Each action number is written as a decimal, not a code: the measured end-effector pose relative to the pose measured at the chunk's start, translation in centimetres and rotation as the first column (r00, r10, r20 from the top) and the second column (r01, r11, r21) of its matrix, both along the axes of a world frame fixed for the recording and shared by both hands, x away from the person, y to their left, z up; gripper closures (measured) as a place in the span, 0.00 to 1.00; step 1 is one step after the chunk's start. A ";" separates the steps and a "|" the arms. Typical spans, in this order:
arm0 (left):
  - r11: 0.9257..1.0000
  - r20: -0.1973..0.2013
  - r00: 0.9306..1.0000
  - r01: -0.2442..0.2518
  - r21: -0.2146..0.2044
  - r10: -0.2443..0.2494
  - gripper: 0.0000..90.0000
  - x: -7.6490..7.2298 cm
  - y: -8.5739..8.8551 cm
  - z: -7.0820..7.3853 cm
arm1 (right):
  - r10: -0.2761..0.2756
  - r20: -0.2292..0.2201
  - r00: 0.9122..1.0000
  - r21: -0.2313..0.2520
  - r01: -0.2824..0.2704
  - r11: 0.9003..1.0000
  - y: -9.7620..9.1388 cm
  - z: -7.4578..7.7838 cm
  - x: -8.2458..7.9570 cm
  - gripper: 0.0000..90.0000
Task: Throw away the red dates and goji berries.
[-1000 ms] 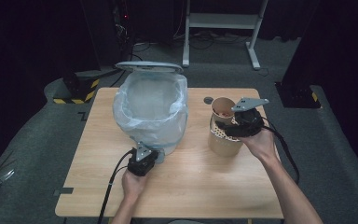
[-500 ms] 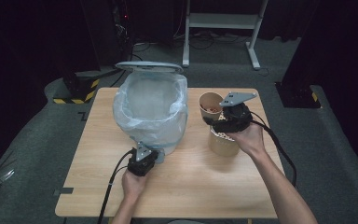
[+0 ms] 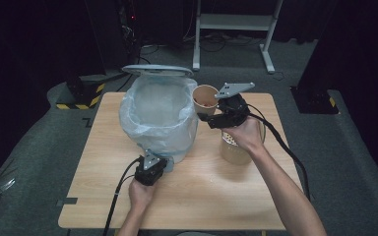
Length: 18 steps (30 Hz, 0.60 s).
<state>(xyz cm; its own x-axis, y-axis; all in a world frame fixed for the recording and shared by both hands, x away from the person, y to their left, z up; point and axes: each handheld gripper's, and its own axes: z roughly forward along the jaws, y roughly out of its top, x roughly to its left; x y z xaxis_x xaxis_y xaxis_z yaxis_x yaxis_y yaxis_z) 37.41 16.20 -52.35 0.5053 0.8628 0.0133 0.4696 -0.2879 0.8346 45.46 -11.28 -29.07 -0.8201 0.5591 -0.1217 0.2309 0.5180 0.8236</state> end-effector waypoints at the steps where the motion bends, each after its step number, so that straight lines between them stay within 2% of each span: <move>1: 1.000 0.000 1.000 0.000 0.000 0.000 0.94 0.0 0.0 0.0 | 0.003 -0.002 1.000 0.006 -0.003 1.000 0.1 0.1 0.1 0.40; 9: 1.000 0.000 1.000 0.000 0.000 0.000 0.94 0.0 0.0 0.0 | 0.029 -0.048 0.998 0.061 -0.026 0.998 0.9 0.4 1.2 0.40; 18: 1.000 0.000 1.000 0.000 0.000 0.000 0.94 0.0 0.0 0.0 | 0.060 -0.049 0.997 0.088 -0.055 0.995 2.8 1.2 1.5 0.40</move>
<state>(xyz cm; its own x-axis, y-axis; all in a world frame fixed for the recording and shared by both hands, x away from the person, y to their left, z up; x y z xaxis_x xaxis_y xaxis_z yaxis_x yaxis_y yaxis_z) 37.40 16.19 -52.35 0.5050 0.8630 0.0134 0.4695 -0.2877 0.8347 46.98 -8.44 -27.87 -0.8551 0.5175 -0.0321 0.2457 0.4590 0.8538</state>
